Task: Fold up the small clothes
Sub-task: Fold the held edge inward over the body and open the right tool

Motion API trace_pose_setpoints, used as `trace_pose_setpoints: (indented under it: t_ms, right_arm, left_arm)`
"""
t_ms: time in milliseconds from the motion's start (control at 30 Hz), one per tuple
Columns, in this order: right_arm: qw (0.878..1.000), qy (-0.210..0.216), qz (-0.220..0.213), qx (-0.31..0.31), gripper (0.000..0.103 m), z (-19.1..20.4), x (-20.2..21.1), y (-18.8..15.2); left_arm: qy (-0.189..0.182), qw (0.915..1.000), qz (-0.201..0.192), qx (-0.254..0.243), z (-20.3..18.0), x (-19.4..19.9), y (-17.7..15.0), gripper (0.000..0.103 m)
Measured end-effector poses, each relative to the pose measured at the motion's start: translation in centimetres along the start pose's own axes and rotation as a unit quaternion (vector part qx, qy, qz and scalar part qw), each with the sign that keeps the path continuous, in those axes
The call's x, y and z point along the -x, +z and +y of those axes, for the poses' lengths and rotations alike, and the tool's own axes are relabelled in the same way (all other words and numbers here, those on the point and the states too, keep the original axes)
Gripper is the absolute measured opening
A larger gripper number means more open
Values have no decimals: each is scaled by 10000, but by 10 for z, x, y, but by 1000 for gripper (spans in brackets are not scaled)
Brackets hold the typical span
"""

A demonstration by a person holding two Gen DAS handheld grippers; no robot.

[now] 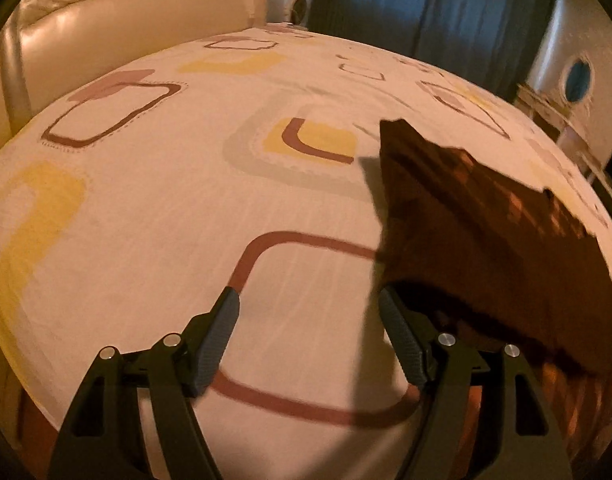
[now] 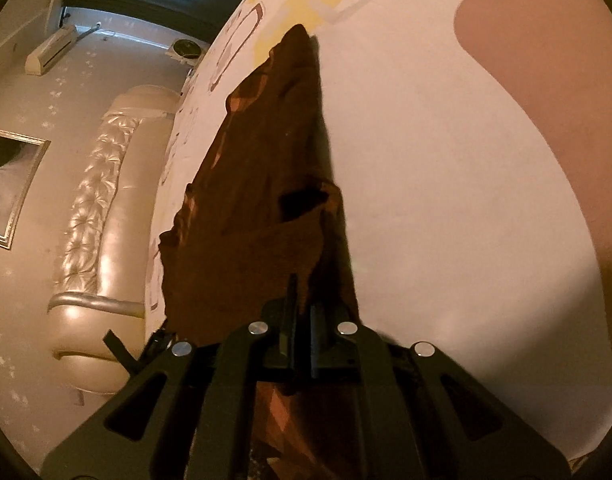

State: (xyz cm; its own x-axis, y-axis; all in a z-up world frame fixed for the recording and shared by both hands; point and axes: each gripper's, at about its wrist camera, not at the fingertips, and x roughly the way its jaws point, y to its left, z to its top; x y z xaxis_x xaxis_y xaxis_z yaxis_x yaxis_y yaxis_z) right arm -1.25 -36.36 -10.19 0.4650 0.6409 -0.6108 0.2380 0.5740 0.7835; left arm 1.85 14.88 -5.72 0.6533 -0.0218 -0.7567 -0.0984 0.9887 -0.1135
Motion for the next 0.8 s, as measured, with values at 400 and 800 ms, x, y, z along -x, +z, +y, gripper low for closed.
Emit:
trace_pose_setpoints:
  t_ms: [400, 800]
  right_arm:
    - [9957, -463, -531, 602, 43, 22, 18, 61]
    - [9957, -500, -604, 487, 50, 22, -28, 117]
  left_arm:
    - [-1482, 9888, 113, 108, 8, -35, 76, 73]
    - [-1993, 9785, 446, -269, -28, -102, 117, 64]
